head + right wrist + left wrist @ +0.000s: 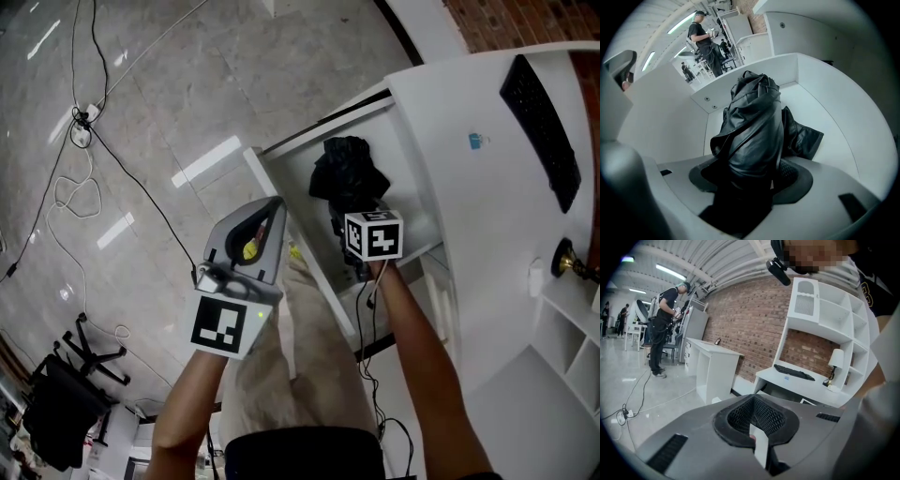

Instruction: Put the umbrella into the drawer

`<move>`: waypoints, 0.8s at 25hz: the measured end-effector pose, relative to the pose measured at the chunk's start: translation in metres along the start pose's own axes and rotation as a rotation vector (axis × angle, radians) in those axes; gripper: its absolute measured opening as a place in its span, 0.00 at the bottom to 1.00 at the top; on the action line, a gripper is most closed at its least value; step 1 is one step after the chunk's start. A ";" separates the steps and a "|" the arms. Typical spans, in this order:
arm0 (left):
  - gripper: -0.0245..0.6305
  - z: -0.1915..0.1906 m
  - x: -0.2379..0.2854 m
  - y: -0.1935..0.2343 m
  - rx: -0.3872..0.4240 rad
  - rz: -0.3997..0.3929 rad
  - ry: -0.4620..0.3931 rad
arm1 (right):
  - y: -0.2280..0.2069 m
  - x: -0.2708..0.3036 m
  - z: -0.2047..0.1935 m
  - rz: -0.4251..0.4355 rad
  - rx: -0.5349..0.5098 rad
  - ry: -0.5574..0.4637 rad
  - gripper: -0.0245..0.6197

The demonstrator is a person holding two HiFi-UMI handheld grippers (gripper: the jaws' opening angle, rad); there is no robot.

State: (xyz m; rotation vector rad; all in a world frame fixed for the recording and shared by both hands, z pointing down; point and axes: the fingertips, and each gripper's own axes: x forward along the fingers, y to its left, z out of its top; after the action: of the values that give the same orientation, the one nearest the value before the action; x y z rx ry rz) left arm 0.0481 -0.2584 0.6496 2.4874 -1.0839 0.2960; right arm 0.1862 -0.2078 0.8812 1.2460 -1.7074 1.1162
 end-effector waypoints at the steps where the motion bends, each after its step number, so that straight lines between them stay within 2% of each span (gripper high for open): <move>1: 0.06 -0.001 0.001 -0.003 0.004 -0.008 0.002 | 0.000 0.000 -0.001 -0.009 -0.008 -0.003 0.44; 8: 0.06 -0.001 0.000 -0.014 0.007 -0.031 0.009 | 0.000 -0.002 0.000 -0.026 0.002 -0.070 0.45; 13: 0.06 -0.005 -0.001 -0.016 0.007 -0.057 0.019 | 0.003 -0.002 0.001 0.000 0.014 -0.091 0.46; 17: 0.06 -0.005 -0.003 -0.017 0.021 -0.072 0.025 | 0.008 -0.005 0.001 0.029 0.031 -0.077 0.64; 20: 0.06 -0.005 -0.005 -0.013 0.025 -0.070 0.029 | 0.006 -0.010 0.001 0.002 0.021 -0.077 0.65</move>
State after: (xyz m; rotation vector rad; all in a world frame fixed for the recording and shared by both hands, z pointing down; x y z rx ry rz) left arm 0.0536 -0.2451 0.6484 2.5287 -0.9853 0.3256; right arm 0.1833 -0.2050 0.8709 1.3154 -1.7581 1.1035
